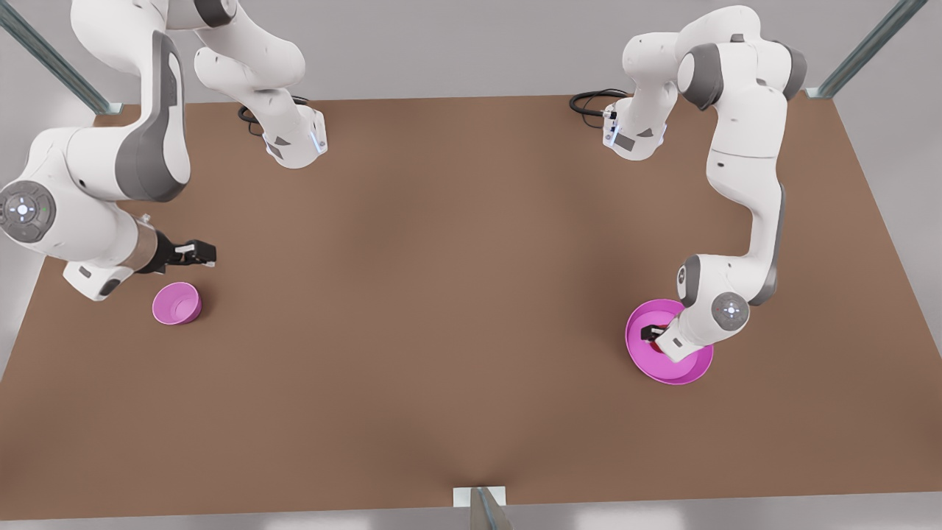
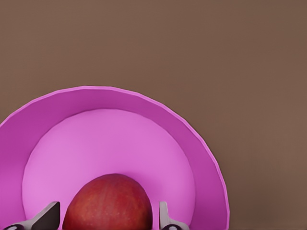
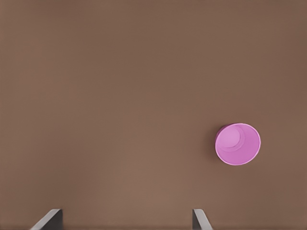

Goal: Use the left arm to pick up the apple from the plate, transfer it to the gripper of the right arm, and then use the right arm to place it into the bowl

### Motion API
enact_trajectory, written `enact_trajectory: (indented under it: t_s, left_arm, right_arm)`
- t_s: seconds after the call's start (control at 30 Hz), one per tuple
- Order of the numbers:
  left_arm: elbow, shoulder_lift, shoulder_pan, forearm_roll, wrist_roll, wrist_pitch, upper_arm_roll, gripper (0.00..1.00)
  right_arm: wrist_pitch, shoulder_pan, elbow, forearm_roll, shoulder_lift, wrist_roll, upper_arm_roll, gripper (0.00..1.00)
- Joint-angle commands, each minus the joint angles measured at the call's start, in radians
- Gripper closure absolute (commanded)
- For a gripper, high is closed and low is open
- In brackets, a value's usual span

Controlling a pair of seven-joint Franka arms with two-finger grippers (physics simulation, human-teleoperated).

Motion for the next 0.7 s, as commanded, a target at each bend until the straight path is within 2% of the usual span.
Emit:
enact_trajectory:
  t_s: [0.0, 0.33, 0.4, 0.57, 0.6, 0.67]
  left_arm:
    - [-0.001, 0.0, 0.003, 0.003, 0.019, 0.009, 0.0, 0.0]
    - [-0.017, 0.006, 0.003, 0.001, 0.01, -0.001, 0.0, 0.0]
    - [-0.017, 0.006, 0.003, 0.001, 0.01, 0.0, 0.0, 0.14]
    - [-0.017, 0.006, 0.003, 0.001, 0.01, -0.004, 0.0, 0.15]
    - [-0.017, 0.004, 0.003, 0.001, 0.01, -0.02, 0.0, 0.21]
    - [-0.017, 0.001, 0.003, 0.0, -0.016, -0.021, 0.0, 0.23]
  right_arm:
    - [0.0, 0.0, 0.001, 0.001, 0.0, -0.025, 0.0, 0.0]
    - [0.0, 0.002, 0.001, 0.004, 0.0, -0.025, 0.001, 0.0]
    - [0.0, 0.002, 0.001, 0.004, 0.002, -0.025, 0.0, 0.0]
    - [0.0, 0.002, -0.001, 0.003, 0.003, -0.025, 0.0, 0.0]
    - [0.0, 0.002, -0.001, 0.003, 0.003, -0.025, 0.0, 0.0]
    - [0.0, 0.002, -0.001, 0.003, 0.005, -0.025, 0.001, 0.0]
